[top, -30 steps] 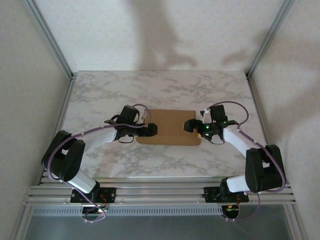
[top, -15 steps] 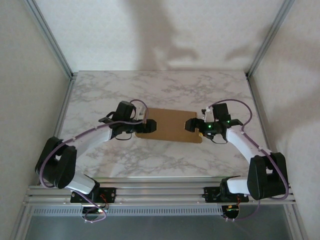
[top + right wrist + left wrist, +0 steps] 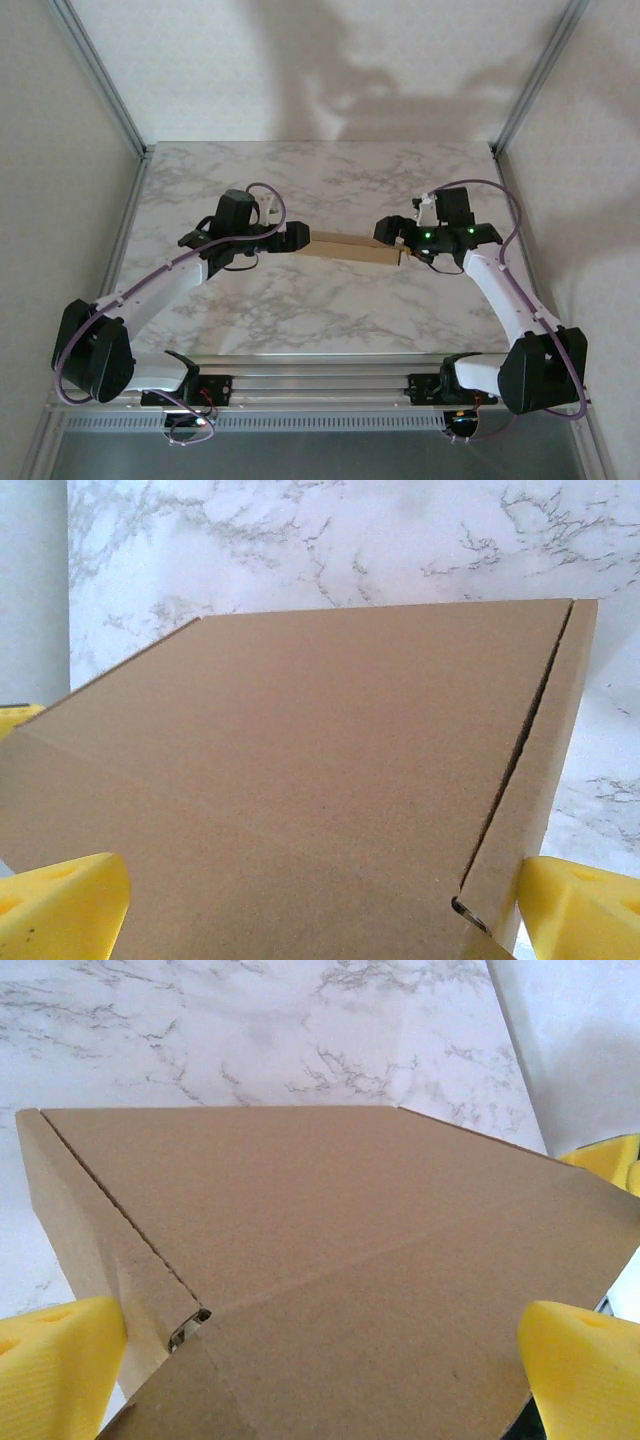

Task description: Fold the paper box

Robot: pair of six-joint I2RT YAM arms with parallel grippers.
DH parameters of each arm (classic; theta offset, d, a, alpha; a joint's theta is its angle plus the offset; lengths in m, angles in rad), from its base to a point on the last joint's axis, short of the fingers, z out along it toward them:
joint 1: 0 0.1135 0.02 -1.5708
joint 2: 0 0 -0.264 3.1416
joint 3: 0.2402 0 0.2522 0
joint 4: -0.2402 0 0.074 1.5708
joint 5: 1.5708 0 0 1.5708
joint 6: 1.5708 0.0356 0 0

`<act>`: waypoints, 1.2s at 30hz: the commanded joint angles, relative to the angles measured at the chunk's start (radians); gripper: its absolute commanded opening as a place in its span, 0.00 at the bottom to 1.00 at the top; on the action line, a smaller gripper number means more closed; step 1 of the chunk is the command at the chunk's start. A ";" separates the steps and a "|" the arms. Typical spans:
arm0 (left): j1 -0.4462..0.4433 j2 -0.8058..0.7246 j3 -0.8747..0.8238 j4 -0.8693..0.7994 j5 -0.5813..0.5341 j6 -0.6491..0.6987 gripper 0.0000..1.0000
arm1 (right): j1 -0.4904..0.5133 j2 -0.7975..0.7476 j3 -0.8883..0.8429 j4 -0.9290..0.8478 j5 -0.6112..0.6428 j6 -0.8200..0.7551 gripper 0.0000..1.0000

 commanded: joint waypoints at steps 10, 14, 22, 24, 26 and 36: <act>-0.001 -0.003 0.068 -0.057 0.099 -0.181 0.99 | 0.004 0.034 0.148 -0.143 -0.053 0.098 0.99; 0.014 0.029 0.110 -0.100 0.111 -0.189 0.99 | 0.003 0.059 0.153 -0.143 -0.064 0.105 0.99; 0.072 0.115 0.164 -0.145 0.163 -0.181 0.99 | -0.001 0.139 0.167 -0.138 -0.070 0.107 0.99; 0.077 0.133 0.175 -0.147 0.163 -0.173 0.99 | -0.002 0.156 0.170 -0.126 -0.069 0.110 0.99; 0.081 0.146 0.183 -0.151 0.162 -0.167 0.99 | -0.002 0.169 0.170 -0.117 -0.069 0.111 0.99; 0.133 0.182 0.247 -0.139 0.152 -0.151 0.99 | -0.043 0.215 0.215 -0.080 -0.070 0.122 0.99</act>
